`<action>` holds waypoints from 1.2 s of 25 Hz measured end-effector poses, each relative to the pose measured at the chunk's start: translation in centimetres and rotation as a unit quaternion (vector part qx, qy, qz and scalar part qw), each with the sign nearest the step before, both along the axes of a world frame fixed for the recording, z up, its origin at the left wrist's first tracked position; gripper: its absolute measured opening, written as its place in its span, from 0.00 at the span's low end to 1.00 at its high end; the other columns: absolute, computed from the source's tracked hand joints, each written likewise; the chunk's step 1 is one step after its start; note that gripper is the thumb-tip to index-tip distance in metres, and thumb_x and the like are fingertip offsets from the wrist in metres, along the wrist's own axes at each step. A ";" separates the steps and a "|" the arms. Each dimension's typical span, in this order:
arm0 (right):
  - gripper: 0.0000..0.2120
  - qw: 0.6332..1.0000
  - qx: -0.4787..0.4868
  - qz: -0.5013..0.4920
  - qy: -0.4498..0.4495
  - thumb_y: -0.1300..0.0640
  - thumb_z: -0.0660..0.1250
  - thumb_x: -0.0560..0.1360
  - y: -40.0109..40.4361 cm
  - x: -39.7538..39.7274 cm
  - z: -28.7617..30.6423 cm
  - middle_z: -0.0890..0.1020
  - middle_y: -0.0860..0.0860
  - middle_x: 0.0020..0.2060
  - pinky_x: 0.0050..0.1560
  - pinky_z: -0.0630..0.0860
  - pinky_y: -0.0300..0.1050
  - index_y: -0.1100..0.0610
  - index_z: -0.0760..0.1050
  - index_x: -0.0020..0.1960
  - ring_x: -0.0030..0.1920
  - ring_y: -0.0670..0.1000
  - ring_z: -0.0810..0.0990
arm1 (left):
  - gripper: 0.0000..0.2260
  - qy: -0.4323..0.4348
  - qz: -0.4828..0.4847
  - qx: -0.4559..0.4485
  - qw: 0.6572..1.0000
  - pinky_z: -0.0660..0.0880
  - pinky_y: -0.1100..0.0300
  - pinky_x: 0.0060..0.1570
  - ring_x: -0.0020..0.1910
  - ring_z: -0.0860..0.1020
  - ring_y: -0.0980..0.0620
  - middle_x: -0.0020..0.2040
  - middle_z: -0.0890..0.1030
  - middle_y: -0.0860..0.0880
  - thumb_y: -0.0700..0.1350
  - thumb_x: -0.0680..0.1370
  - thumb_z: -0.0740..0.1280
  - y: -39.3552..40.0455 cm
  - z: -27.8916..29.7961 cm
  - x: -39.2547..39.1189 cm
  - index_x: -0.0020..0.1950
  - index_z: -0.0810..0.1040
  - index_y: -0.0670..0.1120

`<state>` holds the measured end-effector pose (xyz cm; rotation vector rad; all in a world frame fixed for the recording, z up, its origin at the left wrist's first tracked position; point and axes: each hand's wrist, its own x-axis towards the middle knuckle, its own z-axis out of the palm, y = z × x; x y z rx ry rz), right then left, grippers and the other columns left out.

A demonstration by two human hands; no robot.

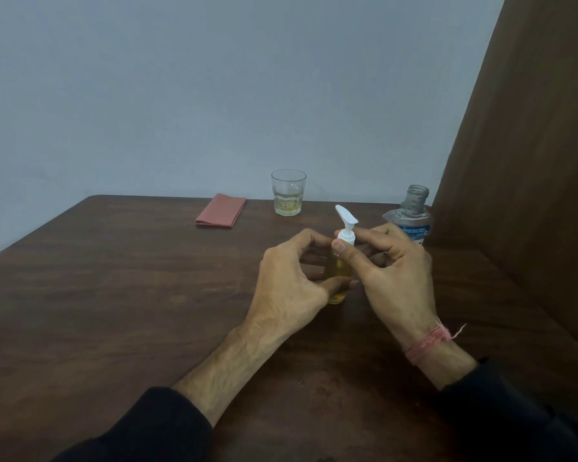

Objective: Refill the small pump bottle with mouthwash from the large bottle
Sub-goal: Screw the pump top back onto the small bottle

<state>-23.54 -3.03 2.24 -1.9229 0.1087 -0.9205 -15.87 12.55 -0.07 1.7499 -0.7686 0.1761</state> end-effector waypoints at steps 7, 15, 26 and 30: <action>0.16 0.999 0.006 -0.032 0.008 0.47 0.78 0.77 0.5 1.4 -0.2 0.81 0.43 0.48 0.48 0.81 0.40 0.47 0.87 0.64 0.49 0.43 0.80 | 0.21 0.009 0.039 -0.025 0.999 0.89 0.58 0.52 0.55 0.89 0.63 0.53 0.90 0.59 0.48 0.72 0.89 -0.9 -0.7 -0.1 0.61 0.86 0.53; 0.10 0.997 0.044 -0.058 -0.006 0.47 0.79 0.78 1.1 2.6 -0.8 0.81 0.43 0.47 0.45 0.74 0.28 0.45 0.89 0.58 0.48 0.41 0.81 | 0.20 0.010 0.079 -0.021 0.997 0.88 0.59 0.57 0.54 0.88 0.66 0.52 0.91 0.60 0.44 0.73 0.87 -1.6 -1.6 0.3 0.61 0.86 0.53; 0.19 0.990 -0.003 -0.027 0.136 0.52 0.82 0.75 -1.2 -5.8 0.2 0.85 0.41 0.54 0.44 0.82 0.31 0.43 0.83 0.64 0.44 0.41 0.87 | 0.35 0.037 0.115 -0.026 0.992 0.87 0.54 0.64 0.61 0.87 0.60 0.62 0.88 0.57 0.51 0.66 0.92 -2.1 -0.4 -1.0 0.70 0.83 0.50; 0.15 0.967 -0.091 -0.071 0.228 0.51 0.82 0.75 -5.1 -11.6 0.7 0.85 0.39 0.52 0.54 0.83 0.43 0.42 0.84 0.59 0.47 0.42 0.85 | 0.36 -0.016 0.177 -0.038 0.983 0.81 0.61 0.60 0.59 0.82 0.56 0.65 0.80 0.55 0.52 0.66 0.92 -1.4 0.2 -3.9 0.68 0.77 0.54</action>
